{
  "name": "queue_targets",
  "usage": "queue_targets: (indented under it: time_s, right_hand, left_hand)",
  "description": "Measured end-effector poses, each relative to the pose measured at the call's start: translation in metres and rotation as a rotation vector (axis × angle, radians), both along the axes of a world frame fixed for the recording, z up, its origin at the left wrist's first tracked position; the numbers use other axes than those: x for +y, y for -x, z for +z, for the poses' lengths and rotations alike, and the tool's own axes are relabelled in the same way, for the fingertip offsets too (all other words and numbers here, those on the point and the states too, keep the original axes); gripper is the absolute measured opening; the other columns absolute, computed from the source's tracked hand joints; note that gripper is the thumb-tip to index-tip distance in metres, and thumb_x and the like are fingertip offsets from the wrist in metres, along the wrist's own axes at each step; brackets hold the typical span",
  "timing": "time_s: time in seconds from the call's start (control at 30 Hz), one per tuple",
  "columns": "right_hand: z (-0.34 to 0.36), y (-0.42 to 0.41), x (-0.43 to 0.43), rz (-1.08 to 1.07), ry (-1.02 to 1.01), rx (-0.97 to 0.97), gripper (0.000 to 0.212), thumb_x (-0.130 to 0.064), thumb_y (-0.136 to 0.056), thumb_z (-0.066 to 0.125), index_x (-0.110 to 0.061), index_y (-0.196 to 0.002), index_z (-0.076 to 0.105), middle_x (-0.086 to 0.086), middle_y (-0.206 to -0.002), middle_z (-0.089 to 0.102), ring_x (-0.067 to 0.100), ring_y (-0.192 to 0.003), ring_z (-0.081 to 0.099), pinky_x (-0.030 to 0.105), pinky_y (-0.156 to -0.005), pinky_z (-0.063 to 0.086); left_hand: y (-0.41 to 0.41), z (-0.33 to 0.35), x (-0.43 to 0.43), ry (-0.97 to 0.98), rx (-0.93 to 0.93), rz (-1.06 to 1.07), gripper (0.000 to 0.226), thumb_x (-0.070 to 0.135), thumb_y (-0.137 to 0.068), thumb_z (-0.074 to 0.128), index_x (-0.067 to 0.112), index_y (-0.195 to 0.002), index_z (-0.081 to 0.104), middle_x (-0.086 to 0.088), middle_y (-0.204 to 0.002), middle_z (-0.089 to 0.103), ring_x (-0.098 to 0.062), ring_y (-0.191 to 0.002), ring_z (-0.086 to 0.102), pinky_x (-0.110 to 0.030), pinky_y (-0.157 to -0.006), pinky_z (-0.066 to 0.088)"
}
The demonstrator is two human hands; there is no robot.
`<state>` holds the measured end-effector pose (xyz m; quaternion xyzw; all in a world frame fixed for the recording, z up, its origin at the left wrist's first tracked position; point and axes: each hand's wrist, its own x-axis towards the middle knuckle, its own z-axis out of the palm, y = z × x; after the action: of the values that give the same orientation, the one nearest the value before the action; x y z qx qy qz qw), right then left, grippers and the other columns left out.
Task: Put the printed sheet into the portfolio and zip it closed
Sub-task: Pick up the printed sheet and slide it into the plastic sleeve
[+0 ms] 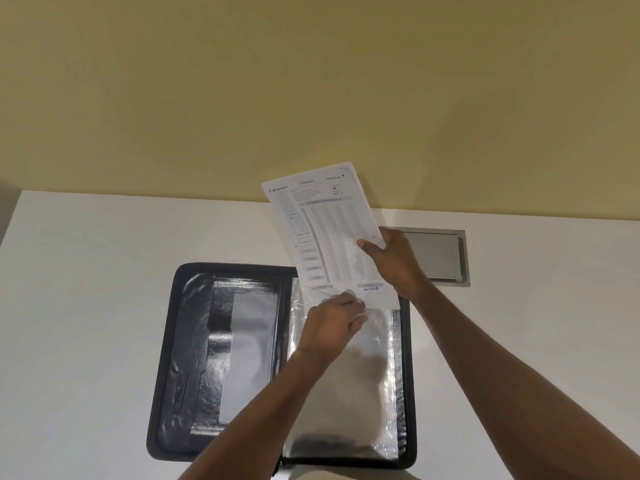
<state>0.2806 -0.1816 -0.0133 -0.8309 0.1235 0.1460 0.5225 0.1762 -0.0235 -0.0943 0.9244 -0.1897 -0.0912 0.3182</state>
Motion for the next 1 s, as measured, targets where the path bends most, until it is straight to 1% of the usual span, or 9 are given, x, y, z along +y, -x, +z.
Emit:
queue_targets:
  time_s: [0.13,0.3,0.43,0.5,0.6,0.73,0.8,0.87,1.0]
  right_hand:
    - [-0.007,-0.001,0.0,0.017,-0.028,0.009,0.033,-0.027,-0.095,0.068,-0.02,-0.127,0.07,-0.006,-0.113,0.076,0.002,-0.095,0.072,0.01,-0.073,0.053]
    - [-0.01,-0.005,0.003,0.044,-0.048,0.011,0.031,-0.025,-0.096,0.067,-0.019,-0.126,0.07,-0.005,-0.111,0.076,0.004,-0.093,0.072,0.019,-0.075,0.056]
    - [-0.012,-0.007,0.007,0.048,-0.052,0.009,0.032,-0.022,-0.097,0.066,-0.015,-0.128,0.068,0.001,-0.118,0.074,0.015,-0.098,0.072,0.019,-0.076,0.055]
    - [-0.015,-0.008,0.008,0.042,-0.048,0.015,0.033,-0.021,-0.097,0.067,-0.013,-0.129,0.068,0.004,-0.119,0.073,0.018,-0.1,0.071,0.018,-0.076,0.054]
    - [-0.019,-0.01,0.01,0.023,-0.042,0.026,0.034,-0.02,-0.097,0.067,-0.011,-0.13,0.067,0.007,-0.121,0.073,0.021,-0.102,0.071,0.021,-0.079,0.055]
    - [-0.022,-0.012,0.012,0.013,-0.024,0.044,0.036,-0.019,-0.097,0.067,-0.011,-0.132,0.065,0.008,-0.124,0.071,0.025,-0.107,0.07,0.036,-0.09,0.059]
    - [-0.024,-0.013,0.014,0.003,-0.038,0.059,0.036,-0.019,-0.097,0.067,-0.011,-0.132,0.065,0.008,-0.125,0.071,0.025,-0.109,0.069,0.039,-0.093,0.058]
    - [-0.024,-0.014,0.016,0.001,-0.037,0.064,0.036,-0.018,-0.097,0.067,-0.01,-0.132,0.065,0.009,-0.125,0.071,0.025,-0.109,0.069,0.037,-0.092,0.058]
    - [-0.027,-0.014,0.018,0.005,-0.021,0.064,0.035,-0.018,-0.096,0.067,-0.01,-0.131,0.066,0.008,-0.124,0.071,0.026,-0.109,0.07,0.039,-0.093,0.059]
  left_hand:
    - [0.007,0.005,-0.021,-0.023,0.019,0.013,0.013,0.034,-0.097,0.061,0.024,-0.101,0.067,0.008,-0.102,0.064,-0.02,-0.086,0.064,-0.03,-0.061,0.047]
    - [0.01,0.015,-0.044,-0.042,0.042,0.086,0.011,0.03,-0.096,0.059,0.021,-0.092,0.064,0.006,-0.095,0.063,-0.024,-0.077,0.064,-0.032,-0.057,0.047]
    - [0.011,0.027,-0.058,-0.097,0.039,0.101,0.011,0.031,-0.094,0.063,0.021,-0.089,0.062,0.002,-0.086,0.068,-0.026,-0.073,0.066,-0.033,-0.055,0.045]
    - [0.011,0.032,-0.062,-0.124,0.033,0.123,0.014,0.032,-0.095,0.056,0.022,-0.087,0.062,0.002,-0.081,0.068,-0.026,-0.07,0.066,-0.032,-0.055,0.043]
    - [0.012,0.039,-0.066,-0.173,0.012,0.164,0.027,0.033,-0.095,0.04,0.023,-0.085,0.064,0.003,-0.075,0.068,-0.023,-0.065,0.067,-0.029,-0.052,0.041]
    - [0.012,0.047,-0.067,-0.241,0.125,0.172,0.009,0.026,-0.093,0.061,0.025,-0.088,0.068,0.003,-0.069,0.067,-0.02,-0.058,0.066,-0.029,-0.049,0.047]
    - [0.013,0.049,-0.067,-0.243,0.192,0.18,0.002,0.027,-0.089,0.069,0.025,-0.088,0.069,0.003,-0.064,0.066,-0.018,-0.052,0.066,-0.028,-0.046,0.049]
    - [0.013,0.052,-0.068,-0.256,0.222,0.201,0.004,0.028,-0.088,0.072,0.026,-0.089,0.069,0.003,-0.061,0.065,-0.017,-0.049,0.066,-0.028,-0.045,0.05]
    - [0.012,0.056,-0.07,-0.286,0.149,0.183,0.014,0.023,-0.074,0.085,0.025,-0.08,0.072,0.004,-0.059,0.065,-0.017,-0.046,0.063,-0.025,-0.04,0.043]
